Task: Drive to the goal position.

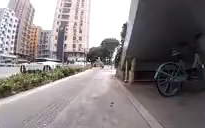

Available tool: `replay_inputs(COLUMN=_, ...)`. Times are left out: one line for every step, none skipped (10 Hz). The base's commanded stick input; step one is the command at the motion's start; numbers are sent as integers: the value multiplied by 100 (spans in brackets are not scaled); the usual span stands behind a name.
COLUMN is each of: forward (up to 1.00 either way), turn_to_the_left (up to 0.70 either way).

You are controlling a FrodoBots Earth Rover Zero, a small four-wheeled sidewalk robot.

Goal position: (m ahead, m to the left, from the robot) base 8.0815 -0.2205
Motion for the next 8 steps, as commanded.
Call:
replay_inputs(forward=45, turn_to_the_left=0)
replay_inputs(forward=45, turn_to_the_left=0)
replay_inputs(forward=45, turn_to_the_left=0)
replay_inputs(forward=45, turn_to_the_left=0)
replay_inputs(forward=45, turn_to_the_left=0)
replay_inputs(forward=45, turn_to_the_left=0)
replay_inputs(forward=45, turn_to_the_left=0)
replay_inputs(forward=45, turn_to_the_left=0)
